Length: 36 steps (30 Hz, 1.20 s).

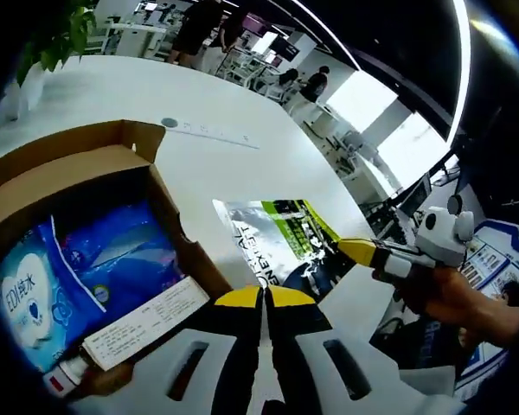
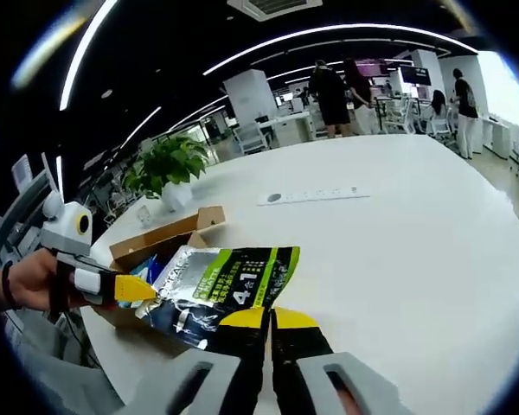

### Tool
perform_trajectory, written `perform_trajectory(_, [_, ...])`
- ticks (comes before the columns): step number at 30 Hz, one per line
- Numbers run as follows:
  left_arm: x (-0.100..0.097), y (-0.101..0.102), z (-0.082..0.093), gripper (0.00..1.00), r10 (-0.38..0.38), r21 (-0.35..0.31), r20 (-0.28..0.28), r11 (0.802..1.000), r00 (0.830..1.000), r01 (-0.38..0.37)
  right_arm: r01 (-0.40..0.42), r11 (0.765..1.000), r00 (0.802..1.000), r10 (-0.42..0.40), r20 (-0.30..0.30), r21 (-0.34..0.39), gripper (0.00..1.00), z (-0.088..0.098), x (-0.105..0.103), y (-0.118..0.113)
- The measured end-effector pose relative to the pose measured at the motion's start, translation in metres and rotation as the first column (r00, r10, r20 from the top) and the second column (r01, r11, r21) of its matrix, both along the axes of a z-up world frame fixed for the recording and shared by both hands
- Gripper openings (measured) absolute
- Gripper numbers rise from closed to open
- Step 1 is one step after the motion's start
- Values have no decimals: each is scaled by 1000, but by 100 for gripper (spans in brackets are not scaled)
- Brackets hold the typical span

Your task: Operate the shoe box by opening the lid, removing the specified soft item, and placing it in the target area until the item is outside and the box remains undamaged.

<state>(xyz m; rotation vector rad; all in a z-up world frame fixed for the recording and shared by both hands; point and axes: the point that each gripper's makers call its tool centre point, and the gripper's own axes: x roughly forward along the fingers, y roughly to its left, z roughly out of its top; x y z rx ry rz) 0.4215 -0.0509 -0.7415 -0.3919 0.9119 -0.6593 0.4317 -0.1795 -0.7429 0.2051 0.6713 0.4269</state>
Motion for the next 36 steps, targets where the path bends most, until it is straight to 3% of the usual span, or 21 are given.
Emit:
perform_trajectory(18, [-6,-51,-24,0,-31,32,-43,999,999,33,42,999,998,-41,-45,27,0,-28,-8,-51])
perform_trajectory(36, [-5,-66,-60,0,-29,126,-68,991,997,38,30,998,994,-25,-109,47,0,-67,-5,-65])
